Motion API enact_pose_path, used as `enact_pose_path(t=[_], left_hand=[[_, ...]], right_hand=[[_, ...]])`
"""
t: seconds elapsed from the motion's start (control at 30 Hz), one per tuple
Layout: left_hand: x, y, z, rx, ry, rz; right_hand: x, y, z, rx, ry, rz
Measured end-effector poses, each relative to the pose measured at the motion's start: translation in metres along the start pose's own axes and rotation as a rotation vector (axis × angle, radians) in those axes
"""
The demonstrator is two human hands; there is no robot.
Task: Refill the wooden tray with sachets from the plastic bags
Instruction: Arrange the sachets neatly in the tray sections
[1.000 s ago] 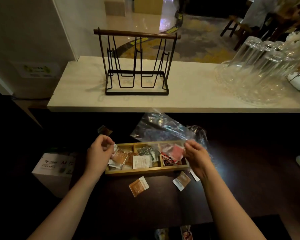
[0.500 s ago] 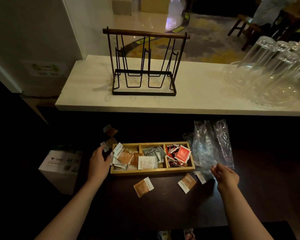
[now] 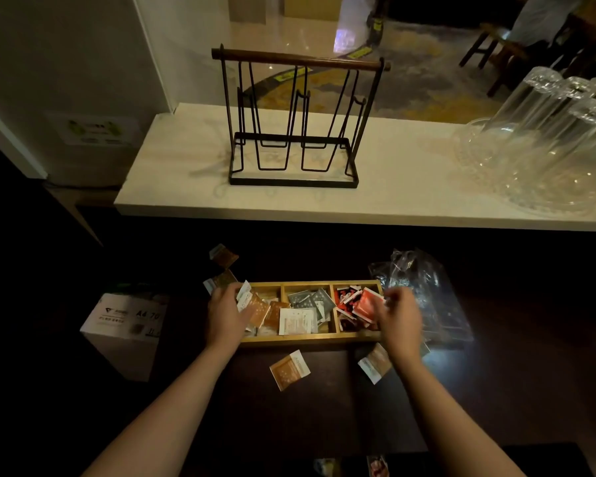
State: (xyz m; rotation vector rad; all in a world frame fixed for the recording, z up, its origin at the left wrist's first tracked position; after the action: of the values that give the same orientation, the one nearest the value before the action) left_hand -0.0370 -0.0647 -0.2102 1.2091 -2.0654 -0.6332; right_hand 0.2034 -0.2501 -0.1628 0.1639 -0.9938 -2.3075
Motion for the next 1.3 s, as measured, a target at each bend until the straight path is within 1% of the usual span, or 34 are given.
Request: enact_pose_path(t=[0.03,0.1,0.17,0.2,0.27,0.33,0.47,0.57,0.63,0.7,0.8,0.9,1.0,1.07,1.17,1.23,1.3], left_hand=[[0.001,-0.002,-0.002,-0.026,-0.006,-0.004],[0.004,-0.007,-0.004,-0.116,-0.045,-0.004],[0.007,-0.013,-0.005,-0.248,-0.085,0.003],[0.01,-0.015,-0.005,-0.315,-0.103,0.01],[0.014,-0.018,-0.005,-0.431,-0.143,0.033],[0.016,-0.021,-0.004,-0.497,-0.165,0.046],[0.017,-0.018,-0.006,-0.435,-0.159,0.019],[0.02,-0.019,-0.004,-0.388,-0.249,0.037],[0.02,-0.023,-0.001,-0.416,-0.316,0.046],[0.022,-0.029,-0.004,-0.526,-0.364,0.053],[0.024,-0.037,-0.016,-0.624,-0.409,0.084],[0.026,-0.043,-0.025,-0.653,-0.45,0.113],[0.025,-0.044,-0.023,-0.648,-0.455,0.102],[0.023,-0.04,-0.019,-0.579,-0.42,0.07],[0.019,-0.029,-0.014,-0.351,-0.311,0.006],[0.015,-0.02,-0.009,-0.241,-0.218,0.01],[0.013,-0.016,-0.006,-0.183,-0.161,0.027]], right_hand=[[0.001,-0.018,0.016,0.099,0.125,0.109],[0.004,-0.054,0.038,0.28,0.313,0.304],[0.01,-0.083,0.051,0.422,0.446,0.412],[0.01,-0.093,0.054,0.469,0.471,0.441],[0.01,-0.106,0.055,0.557,0.473,0.494],[0.009,-0.111,0.053,0.634,0.472,0.538],[0.006,-0.113,0.052,0.674,0.503,0.55],[0.002,-0.112,0.053,0.702,0.537,0.568],[0.0,-0.111,0.054,0.718,0.577,0.574],[0.0,-0.11,0.054,0.738,0.607,0.583],[0.001,-0.11,0.053,0.726,0.611,0.58],[0.004,-0.109,0.053,0.68,0.59,0.554],[0.006,-0.109,0.049,0.633,0.608,0.549],[0.004,-0.108,0.046,0.603,0.597,0.565],[-0.002,-0.101,0.043,0.507,0.559,0.562],[-0.007,-0.094,0.046,0.384,0.535,0.541],[-0.009,-0.09,0.054,0.216,0.508,0.553]])
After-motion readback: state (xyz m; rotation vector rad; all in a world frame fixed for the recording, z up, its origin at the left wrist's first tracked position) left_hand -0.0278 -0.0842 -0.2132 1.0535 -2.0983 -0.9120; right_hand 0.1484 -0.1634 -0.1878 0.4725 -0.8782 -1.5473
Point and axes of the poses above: each hand's wrist, its own x-axis away from the middle knuckle, its own y-axis out of the back of the hand, z = x × y, the point moved 4 cm from there along -x, towards the middle knuckle, and after that the axes turned 8 degrees about z, right-handed, at the moved point
